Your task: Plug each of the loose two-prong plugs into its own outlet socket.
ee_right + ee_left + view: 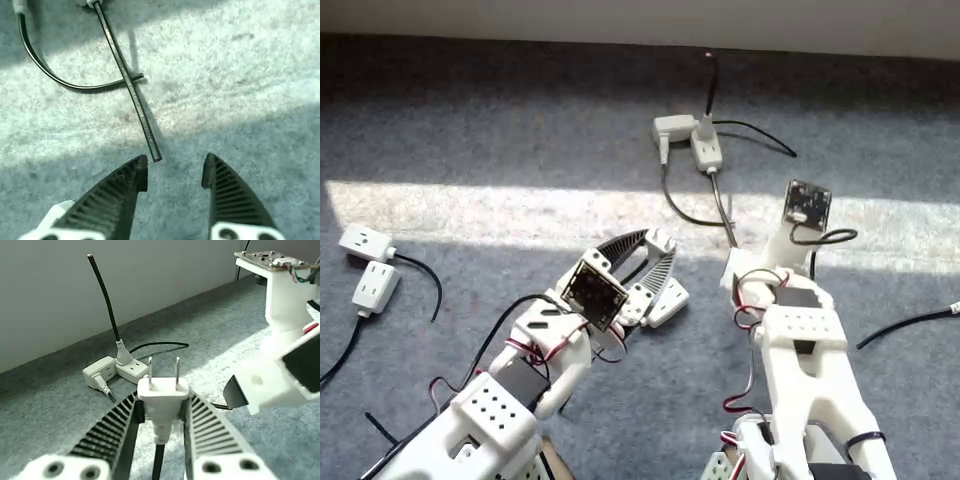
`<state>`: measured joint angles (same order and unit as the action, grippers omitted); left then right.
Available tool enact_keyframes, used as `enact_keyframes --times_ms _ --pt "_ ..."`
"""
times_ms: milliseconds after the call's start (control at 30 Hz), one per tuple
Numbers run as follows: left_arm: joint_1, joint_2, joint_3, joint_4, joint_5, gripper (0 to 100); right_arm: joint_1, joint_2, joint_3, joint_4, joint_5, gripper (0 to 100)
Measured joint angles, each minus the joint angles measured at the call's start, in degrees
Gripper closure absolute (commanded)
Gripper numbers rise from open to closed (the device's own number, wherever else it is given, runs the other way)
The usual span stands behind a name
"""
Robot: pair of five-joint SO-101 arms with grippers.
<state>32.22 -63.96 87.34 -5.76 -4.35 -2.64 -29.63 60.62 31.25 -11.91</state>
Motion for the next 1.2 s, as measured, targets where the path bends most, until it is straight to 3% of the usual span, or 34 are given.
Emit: enact_keyframes --times_ms 300,400,500,700,867,1200 --pt "0.0 -1.14 2.46 -0.88 0.7 99 -0.7 -9.58 -23.38 23.47 0.0 81.5" --pt "0.35 -1.14 2.73 -1.67 0.88 99 -4.22 -14.68 -26.37 29.1 -0.09 89.7" --pt "2.81 -1.05 2.9 -3.96 0.97 99 -8.09 -17.67 -26.9 31.21 -0.09 99.2" --pt "8.44 -1.05 2.9 -4.48 0.97 99 -13.27 -21.01 -27.08 36.84 6.07 99.1" --pt "8.35 -1.05 2.9 -4.48 0.97 99 -20.4 -25.05 -27.08 41.32 10.2 99.1" --pt "8.35 -1.05 2.9 -4.48 1.05 99 -22.07 -33.58 -27.08 48.35 15.82 99.1"
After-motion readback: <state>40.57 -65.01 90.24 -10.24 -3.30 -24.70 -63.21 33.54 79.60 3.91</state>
